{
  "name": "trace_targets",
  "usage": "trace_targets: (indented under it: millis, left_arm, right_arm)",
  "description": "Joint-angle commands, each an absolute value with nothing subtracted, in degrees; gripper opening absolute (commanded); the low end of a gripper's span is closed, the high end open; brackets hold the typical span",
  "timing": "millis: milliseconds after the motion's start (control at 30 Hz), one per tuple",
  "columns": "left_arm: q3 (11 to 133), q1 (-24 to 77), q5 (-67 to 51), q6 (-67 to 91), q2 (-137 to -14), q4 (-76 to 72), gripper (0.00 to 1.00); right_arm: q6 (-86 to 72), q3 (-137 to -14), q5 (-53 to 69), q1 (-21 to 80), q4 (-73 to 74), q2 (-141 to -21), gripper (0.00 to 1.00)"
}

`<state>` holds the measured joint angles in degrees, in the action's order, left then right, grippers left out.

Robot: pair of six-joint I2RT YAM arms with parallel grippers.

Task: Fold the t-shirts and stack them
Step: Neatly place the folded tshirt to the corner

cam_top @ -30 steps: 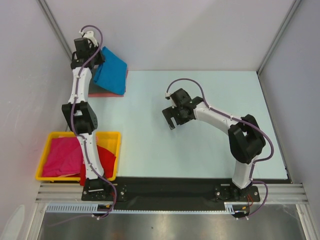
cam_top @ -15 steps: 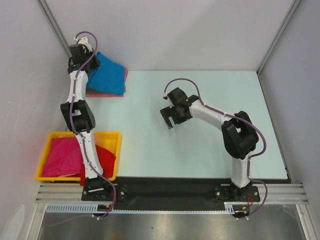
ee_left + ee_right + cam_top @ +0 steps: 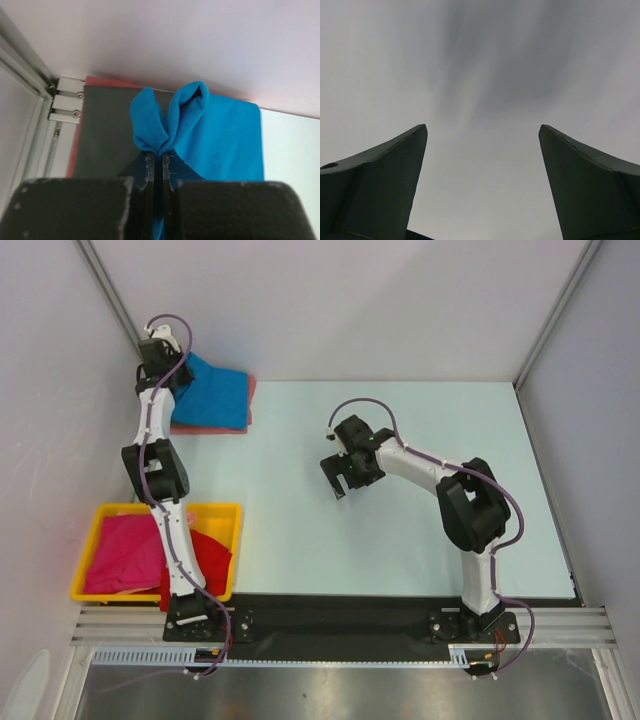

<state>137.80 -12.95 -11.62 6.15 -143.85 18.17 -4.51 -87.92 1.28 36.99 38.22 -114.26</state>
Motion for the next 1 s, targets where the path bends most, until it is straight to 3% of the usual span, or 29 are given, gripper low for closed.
trace_targets:
  millis: [0, 33, 100, 167, 200, 300, 400, 567, 667, 867, 967]
  left_arm:
    - [138.6, -13.9, -8.7, 6.2, -144.3, 13.6, 0.01]
    - [138.7, -13.8, -7.7, 6.2, -144.4, 12.7, 0.09]
    - [138.7, -13.8, -3.8, 6.2, -144.8, 11.8, 0.42]
    - [140.3, -13.8, -1.8, 6.6, -145.1, 12.3, 0.55]
    - [140.3, -13.8, 2.9, 6.9, -144.8, 12.5, 0.77]
    - [135.6, -14.1, 8.1, 12.5, -141.3, 12.5, 0.73]
    - [129.0, -14.1, 8.2, 18.2, -136.6, 8.4, 0.76]
    - [117.2, -13.1, -3.2, 27.0, -128.9, 4.1, 0.75]
    - [106.2, -9.5, -8.5, 29.6, -122.1, 0.3, 0.73]
    - [75.0, 4.2, -13.5, 35.8, -100.5, -14.6, 0.79]
    - [62.8, 11.0, -15.8, 40.3, -90.5, -16.8, 0.82]
  right_arm:
    - [-5.4, -90.8, 2.3, 36.8, 38.9, -115.3, 1.0]
    - [-5.4, -90.8, 2.3, 36.8, 38.9, -115.3, 1.0]
    - [-5.7, -90.8, 2.1, 36.8, 39.2, -115.1, 1.0]
    - [-6.0, -90.4, 1.9, 36.8, 39.5, -114.4, 1.0]
    - [-6.2, -90.1, 1.8, 36.8, 39.5, -113.9, 1.0]
    - [-6.6, -87.6, 1.1, 36.7, 38.9, -110.8, 1.0]
    - [-7.5, -83.1, 0.6, 36.5, 37.3, -105.9, 1.0]
    - [-12.6, -73.6, 3.2, 33.4, 32.4, -96.8, 1.0]
    - [-17.4, -64.5, 7.1, 30.0, 27.0, -88.7, 1.0]
    - [-29.3, -40.8, 17.8, 19.8, 10.0, -68.2, 1.0]
    - [-33.5, -35.7, 15.6, 18.8, 9.9, -63.2, 1.0]
